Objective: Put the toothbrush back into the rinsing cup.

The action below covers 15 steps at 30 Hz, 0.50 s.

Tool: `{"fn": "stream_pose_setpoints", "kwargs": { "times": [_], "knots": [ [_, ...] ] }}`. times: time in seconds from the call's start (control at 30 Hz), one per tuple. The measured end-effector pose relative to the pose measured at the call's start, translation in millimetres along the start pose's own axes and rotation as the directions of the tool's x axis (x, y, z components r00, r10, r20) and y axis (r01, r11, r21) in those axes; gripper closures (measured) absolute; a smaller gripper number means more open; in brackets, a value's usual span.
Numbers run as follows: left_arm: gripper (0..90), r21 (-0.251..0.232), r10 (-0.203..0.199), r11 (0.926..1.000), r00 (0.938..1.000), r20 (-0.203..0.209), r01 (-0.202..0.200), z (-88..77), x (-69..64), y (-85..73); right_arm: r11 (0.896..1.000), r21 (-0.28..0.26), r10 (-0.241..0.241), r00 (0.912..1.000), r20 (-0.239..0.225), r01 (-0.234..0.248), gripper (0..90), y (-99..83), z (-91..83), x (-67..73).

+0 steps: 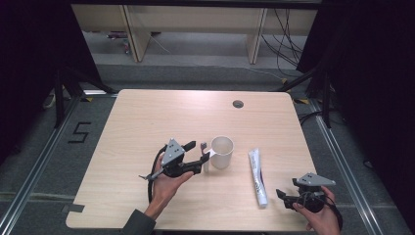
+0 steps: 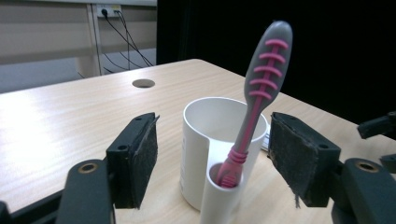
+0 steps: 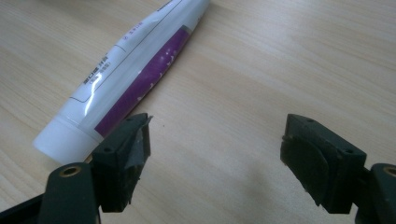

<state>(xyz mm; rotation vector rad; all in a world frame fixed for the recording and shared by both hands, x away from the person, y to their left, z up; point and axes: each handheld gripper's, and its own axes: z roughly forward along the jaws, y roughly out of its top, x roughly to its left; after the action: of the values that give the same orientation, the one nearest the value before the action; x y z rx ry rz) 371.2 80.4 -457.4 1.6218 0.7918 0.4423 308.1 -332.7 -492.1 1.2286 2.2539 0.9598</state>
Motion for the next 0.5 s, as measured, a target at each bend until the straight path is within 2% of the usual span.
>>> {"fn": "stream_pose_setpoints", "kwargs": {
  "times": [0.03,0.27,0.3,0.33,0.43,0.47,0.5],
  "knots": [
    [31.4,0.004,0.001,1.0,1.0,0.001,-0.001,-1.7,-0.3,0.1,1.0,0.004,0.012,0.9999,-0.003,-0.012,24.7,-0.1,-0.4,0.6],
    [27.3,0.052,0.003,0.9987,1.0,-0.001,-0.003,-8.8,-1.2,-5.5,1.0,0.006,0.014,0.9999,0.0,-0.014,24.3,0.0,-0.2,1.3],
    [26.9,0.06,0.006,0.9982,1.0,-0.002,-0.006,-9.5,-0.7,-6.4,1.0,-0.001,-0.002,0.9997,0.024,0.002,24.3,0.0,-0.8,0.5],
    [26.4,0.065,0.008,0.9978,1.0,-0.002,-0.008,-10.3,0.0,-7.6,1.0,-0.004,-0.007,0.9997,0.021,0.007,24.2,-0.1,-0.4,0.1],
    [22.9,0.08,0.003,0.9968,0.9999,-0.012,-0.002,-14.2,0.2,-11.2,1.0,0.007,0.016,0.9995,0.028,-0.016,23.9,-0.3,-1.3,1.3],
    [22.9,0.083,0.002,0.9966,1.0,-0.005,-0.002,-15.7,0.4,-12.1,1.0,0.003,0.007,0.9998,0.021,-0.007,23.8,-0.3,-0.8,0.2],
    [22.9,0.09,-0.002,0.996,1.0,-0.003,0.002,-17.4,-0.2,-12.8,0.998,0.022,0.06,0.9982,0.009,-0.06,23.7,-0.2,-1.8,3.4]
  ]
}}
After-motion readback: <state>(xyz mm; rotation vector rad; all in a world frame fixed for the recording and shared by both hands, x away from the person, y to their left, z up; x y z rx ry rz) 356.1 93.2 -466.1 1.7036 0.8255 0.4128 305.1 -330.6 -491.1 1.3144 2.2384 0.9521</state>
